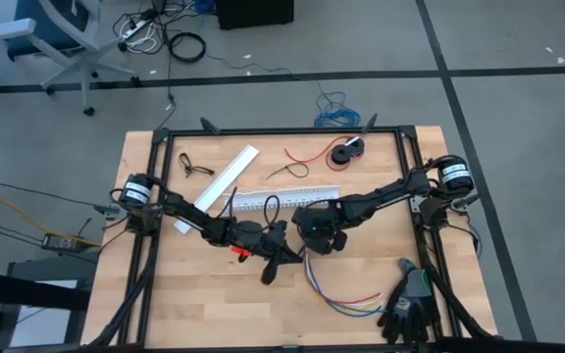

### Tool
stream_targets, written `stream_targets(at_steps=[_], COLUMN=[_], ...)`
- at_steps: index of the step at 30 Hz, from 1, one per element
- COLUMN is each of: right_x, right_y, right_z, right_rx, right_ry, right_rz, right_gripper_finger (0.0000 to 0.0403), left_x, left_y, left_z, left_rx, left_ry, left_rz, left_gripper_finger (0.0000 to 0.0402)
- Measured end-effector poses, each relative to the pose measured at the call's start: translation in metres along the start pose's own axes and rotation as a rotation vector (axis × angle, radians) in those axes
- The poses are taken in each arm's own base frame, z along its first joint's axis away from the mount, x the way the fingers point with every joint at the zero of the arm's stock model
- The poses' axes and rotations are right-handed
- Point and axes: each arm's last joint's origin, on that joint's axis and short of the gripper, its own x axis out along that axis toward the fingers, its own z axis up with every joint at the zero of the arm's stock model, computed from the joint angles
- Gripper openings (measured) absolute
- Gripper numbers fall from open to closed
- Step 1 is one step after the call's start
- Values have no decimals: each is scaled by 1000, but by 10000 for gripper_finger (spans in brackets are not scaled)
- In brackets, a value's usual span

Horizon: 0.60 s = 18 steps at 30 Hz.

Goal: Ziptie cables
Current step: Wrap the cables together using the left black zip tie

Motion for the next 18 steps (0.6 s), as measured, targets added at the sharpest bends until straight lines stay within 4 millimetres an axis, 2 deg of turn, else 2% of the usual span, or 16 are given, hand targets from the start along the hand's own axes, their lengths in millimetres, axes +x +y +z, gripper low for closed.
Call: stream_targets(at_steps=[3, 8, 12, 18], right_x=[0, -4, 3, 14], right_y=[-2, -1, 4, -1], right_z=[0, 14, 16, 17], right_rx=[9, -57, -161, -278], right_ry=[-11, -99, -111, -65], right_rz=[-20, -44, -14, -106], right_gripper_finger=[61, 61, 61, 61], left_x=[0, 0, 0, 0], left_y=[0, 1, 1, -1], left_z=[-3, -4, -3, -5], left_rx=[-5, -6, 10, -6], left_ry=[28, 40, 30, 43], left_rz=[-3, 5, 2, 5], left_gripper_finger=[0, 0, 0, 0])
